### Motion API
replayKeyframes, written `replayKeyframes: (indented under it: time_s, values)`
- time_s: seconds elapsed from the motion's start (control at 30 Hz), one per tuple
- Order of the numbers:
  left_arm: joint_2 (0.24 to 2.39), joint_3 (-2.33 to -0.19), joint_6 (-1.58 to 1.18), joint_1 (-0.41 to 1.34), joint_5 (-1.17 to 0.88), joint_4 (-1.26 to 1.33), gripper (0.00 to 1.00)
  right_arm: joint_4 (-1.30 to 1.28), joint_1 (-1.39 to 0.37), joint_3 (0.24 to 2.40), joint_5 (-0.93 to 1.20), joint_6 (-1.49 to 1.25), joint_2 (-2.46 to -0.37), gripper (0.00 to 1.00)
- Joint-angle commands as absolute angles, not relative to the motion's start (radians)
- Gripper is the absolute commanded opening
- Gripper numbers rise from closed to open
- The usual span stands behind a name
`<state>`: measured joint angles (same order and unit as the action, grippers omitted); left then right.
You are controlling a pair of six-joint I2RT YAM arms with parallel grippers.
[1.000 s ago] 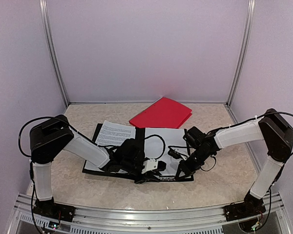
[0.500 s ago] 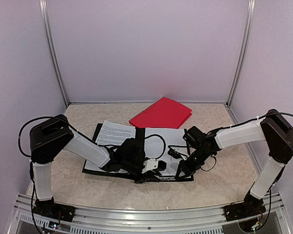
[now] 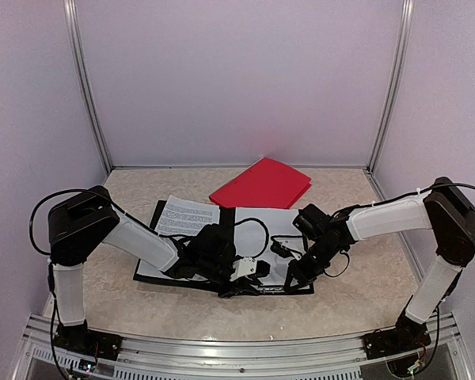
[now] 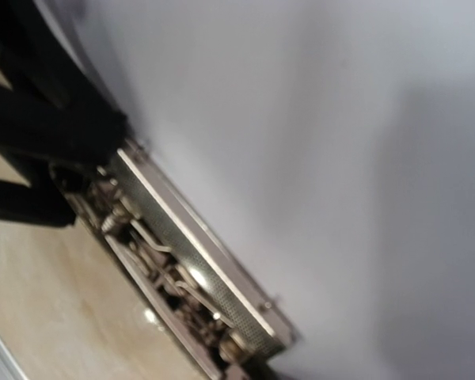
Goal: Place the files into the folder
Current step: Clamp the file at the center of the board.
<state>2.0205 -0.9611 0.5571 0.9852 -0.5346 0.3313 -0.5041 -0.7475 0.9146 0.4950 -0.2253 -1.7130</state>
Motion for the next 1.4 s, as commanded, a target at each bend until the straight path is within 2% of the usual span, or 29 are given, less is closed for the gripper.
replayKeyframes:
  time_s: [0.0, 0.37, 0.63, 0.77, 0.97, 1.07, 1.2, 1.37]
  values:
    - [2.052, -0.97, 0.549, 1.005, -0.592, 0.249, 0.05, -0.532, -0.758, 0.907, 0.303, -0.262, -1.744, 0.0]
    - [2.054, -0.973, 0.551, 1.006, -0.594, 0.242, 0.05, -0.534, -0.758, 0.93, 0.299, -0.276, -1.726, 0.05]
    - [2.051, -0.973, 0.551, 1.008, -0.592, 0.241, 0.04, -0.517, -0.758, 0.941, 0.287, -0.302, -1.703, 0.15]
    - [2.048, -0.971, 0.55, 1.008, -0.593, 0.241, 0.05, -0.502, -0.758, 0.94, 0.272, -0.323, -1.679, 0.23]
    - [2.041, -0.968, 0.538, 1.008, -0.582, 0.253, 0.06, -0.48, -0.758, 0.936, 0.272, -0.344, -1.613, 0.29]
    - [2.026, -0.958, 0.53, 1.011, -0.569, 0.274, 0.13, -0.473, -0.757, 0.928, 0.243, -0.36, -1.568, 0.29]
    - [1.994, -0.938, 0.529, 1.027, -0.513, 0.319, 0.29, -0.471, -0.758, 0.896, 0.168, -0.402, -1.513, 0.32]
    - [1.97, -0.949, 0.519, 1.041, -0.446, 0.319, 0.36, -0.443, -0.757, 0.831, 0.109, -0.485, -1.439, 0.33]
